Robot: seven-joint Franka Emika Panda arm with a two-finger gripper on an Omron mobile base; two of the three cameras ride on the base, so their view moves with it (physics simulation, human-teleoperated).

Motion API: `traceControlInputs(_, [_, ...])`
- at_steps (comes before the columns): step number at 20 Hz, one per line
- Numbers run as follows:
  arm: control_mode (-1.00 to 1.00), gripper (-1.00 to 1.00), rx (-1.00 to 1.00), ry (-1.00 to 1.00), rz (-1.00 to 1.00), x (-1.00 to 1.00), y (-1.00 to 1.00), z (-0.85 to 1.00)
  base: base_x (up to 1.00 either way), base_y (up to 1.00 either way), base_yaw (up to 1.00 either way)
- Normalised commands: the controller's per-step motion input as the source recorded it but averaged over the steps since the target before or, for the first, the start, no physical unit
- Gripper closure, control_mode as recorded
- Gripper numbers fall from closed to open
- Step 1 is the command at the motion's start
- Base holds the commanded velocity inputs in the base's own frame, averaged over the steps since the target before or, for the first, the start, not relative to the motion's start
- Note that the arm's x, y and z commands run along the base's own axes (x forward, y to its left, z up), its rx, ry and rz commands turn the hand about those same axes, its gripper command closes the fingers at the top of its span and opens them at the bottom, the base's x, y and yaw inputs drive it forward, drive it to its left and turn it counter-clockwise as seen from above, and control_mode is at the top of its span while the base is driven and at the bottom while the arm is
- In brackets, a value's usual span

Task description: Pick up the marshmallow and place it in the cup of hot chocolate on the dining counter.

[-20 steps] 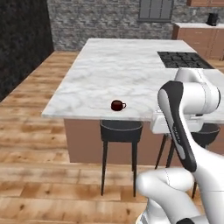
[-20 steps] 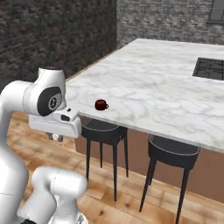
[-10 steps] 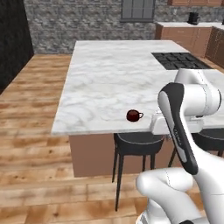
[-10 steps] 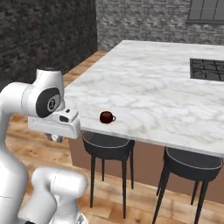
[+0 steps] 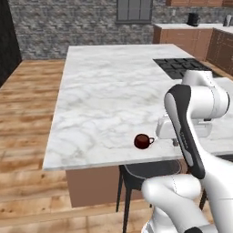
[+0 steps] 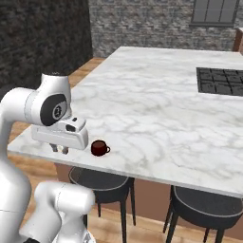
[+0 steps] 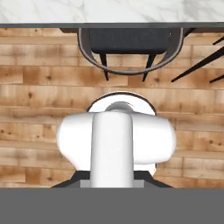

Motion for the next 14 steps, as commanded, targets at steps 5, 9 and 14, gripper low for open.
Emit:
traceControlInputs(5, [1.0, 1.0, 0.0, 0.0, 0.0, 0.0, 0.0, 0.0, 0.79, 0.06, -0.13])
traceControlInputs(9, [1.0, 1.0, 0.0, 0.0, 0.0, 0.0, 0.0, 0.0, 0.53, 0.0, -0.06])
traceControlInputs(14, [1.0, 1.0, 0.0, 0.0, 0.0, 0.0, 0.0, 0.0, 0.25, 0.04, 0.0])
